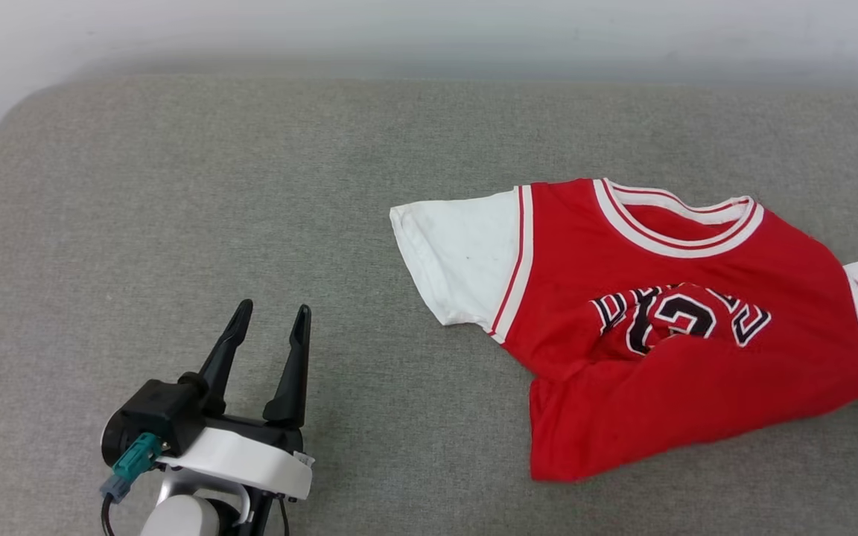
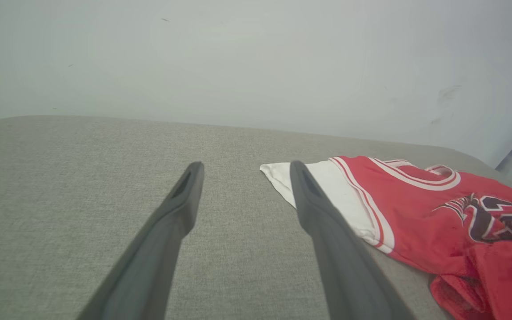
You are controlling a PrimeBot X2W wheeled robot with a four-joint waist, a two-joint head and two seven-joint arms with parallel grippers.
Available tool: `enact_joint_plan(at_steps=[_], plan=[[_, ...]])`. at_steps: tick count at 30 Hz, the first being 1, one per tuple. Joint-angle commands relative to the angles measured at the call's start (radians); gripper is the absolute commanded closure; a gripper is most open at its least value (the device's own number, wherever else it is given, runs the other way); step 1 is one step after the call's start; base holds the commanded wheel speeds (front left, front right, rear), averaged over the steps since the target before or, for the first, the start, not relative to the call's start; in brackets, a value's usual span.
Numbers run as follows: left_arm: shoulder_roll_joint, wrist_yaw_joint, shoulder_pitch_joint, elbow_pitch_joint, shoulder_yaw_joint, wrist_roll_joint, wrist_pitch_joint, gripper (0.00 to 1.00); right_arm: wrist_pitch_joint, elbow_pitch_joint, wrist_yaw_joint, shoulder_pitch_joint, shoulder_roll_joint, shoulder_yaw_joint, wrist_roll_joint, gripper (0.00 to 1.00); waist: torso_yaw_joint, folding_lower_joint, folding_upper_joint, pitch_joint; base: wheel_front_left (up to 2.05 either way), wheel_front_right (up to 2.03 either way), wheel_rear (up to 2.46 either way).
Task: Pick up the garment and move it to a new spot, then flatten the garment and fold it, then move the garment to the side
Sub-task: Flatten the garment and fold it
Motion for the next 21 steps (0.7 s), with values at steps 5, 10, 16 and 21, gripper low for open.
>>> enact_joint_plan(at_steps=[5, 10, 16, 21], plan=[[0.012, -0.002, -0.009, 0.011, 0.008, -0.008, -0.003, 0.0, -0.076, 0.03, -0.001, 0.023, 0.078, -0.08, -0.044, 0.0, -0.026, 0.0, 0.0, 0.0, 0.0, 0.0, 0.0], [0.013, -0.002, -0.013, 0.018, 0.006, -0.016, -0.003, 0.0, -0.186, -0.006, -0.001, 0.016, 0.118, -0.071, -0.034, 0.0, -0.041, 0.0, 0.0, -0.019, 0.0, 0.0, 0.0], [0.004, -0.002, 0.005, 0.009, -0.002, -0.041, -0.003, 0.0, -0.334, -0.128, -0.001, 0.06, 0.166, 0.009, 0.023, 0.0, -0.06, 0.0, 0.0, -0.063, 0.0, 0.0, 0.0], [0.003, -0.002, 0.037, 0.014, -0.048, -0.088, -0.003, 0.0, -0.493, -0.354, -0.001, 0.192, 0.23, 0.072, 0.085, 0.0, -0.072, 0.0, 0.0, -0.09, 0.0, 0.0, 0.0]])
